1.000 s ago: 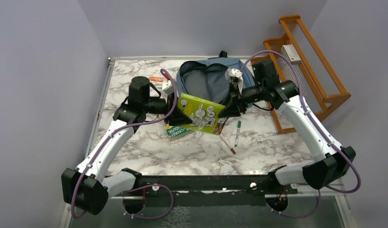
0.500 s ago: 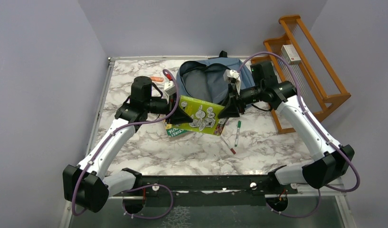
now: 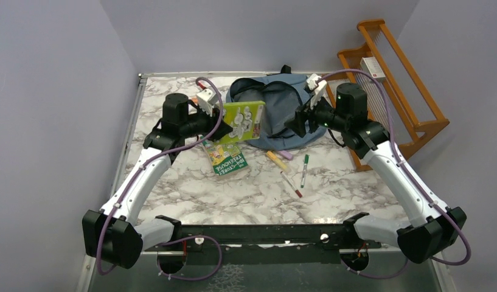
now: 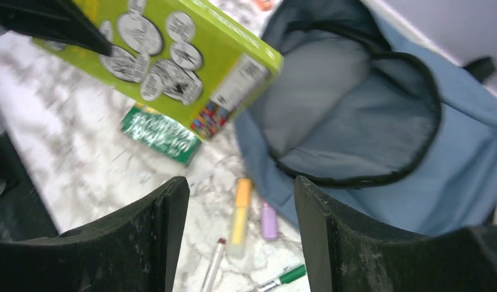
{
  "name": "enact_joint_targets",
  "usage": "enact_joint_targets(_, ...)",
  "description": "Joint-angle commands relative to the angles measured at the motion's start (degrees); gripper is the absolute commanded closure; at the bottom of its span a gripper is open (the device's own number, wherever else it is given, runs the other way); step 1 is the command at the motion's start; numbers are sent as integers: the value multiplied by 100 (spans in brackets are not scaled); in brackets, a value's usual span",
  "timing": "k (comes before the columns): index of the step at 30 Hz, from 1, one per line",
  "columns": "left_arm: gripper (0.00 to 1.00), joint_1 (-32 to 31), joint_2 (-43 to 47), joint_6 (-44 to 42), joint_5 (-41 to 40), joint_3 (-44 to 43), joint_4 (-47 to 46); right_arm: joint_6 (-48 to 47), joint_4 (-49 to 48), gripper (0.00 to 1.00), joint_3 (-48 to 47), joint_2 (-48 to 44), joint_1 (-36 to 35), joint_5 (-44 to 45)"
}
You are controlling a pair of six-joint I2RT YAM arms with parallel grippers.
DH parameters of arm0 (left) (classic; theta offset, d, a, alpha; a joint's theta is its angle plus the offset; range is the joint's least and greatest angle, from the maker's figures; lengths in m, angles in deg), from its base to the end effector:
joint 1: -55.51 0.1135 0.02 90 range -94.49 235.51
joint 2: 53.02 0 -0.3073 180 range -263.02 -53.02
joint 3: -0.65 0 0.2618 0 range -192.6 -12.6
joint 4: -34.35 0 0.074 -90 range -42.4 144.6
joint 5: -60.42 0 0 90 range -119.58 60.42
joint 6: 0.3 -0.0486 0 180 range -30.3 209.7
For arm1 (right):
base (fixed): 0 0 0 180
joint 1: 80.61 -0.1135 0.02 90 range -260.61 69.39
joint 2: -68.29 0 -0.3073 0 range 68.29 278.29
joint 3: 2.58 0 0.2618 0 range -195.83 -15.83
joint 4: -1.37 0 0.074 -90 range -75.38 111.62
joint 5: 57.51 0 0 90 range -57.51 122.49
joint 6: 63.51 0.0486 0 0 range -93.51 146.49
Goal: Pack the student bag
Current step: Pick up the book from the center of the board, then place the book in the student bag.
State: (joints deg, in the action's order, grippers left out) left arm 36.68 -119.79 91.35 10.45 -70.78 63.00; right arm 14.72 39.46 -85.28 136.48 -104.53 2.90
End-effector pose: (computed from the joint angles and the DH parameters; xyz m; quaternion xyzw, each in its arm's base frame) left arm 0.2373 -0.1139 0.3719 0.3020 0.7513 -0.3734 0.4526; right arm 0.2333 0.1297 0.4179 -0.3810 0.7272 0.2685 0.5040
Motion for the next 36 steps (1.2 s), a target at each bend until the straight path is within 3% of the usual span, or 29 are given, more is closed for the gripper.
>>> enact_joint_targets(1, 100, 205, 87, 660, -1636, -19, -630, 771, -819, 32, 76, 189, 19, 1801)
enact_joint_targets(9, 100, 350, 199, 1082, -2725, -26, -356, 1335, -665, 31, -1028, 1798, -93, 2654)
enact_joint_targets(16, 100, 380, 403, 1079, -3063, 41, -156, 962, -56, 30, -2652, 3841, -595, 3743)
enact_joint_targets(19, 100, 380, 506, 1136, -3108, 83, -108, 843, 78, 26, -3158, 4583, -717, 4164)
enact_joint_targets(20, 100, 380, 583, 1192, -3113, 126, -99, 643, 105, 22, -3531, 5206, -822, 4624)
enact_joint_targets(26, 100, 380, 610, 1261, -2932, 232, -125, 241, 64, 15, -3996, 5977, -1024, 5339)
enact_joint_targets(36, 100, 380, 582, 1312, -2799, 232, -195, -613, -147, 14, -4397, 6920, -1248, 6551)
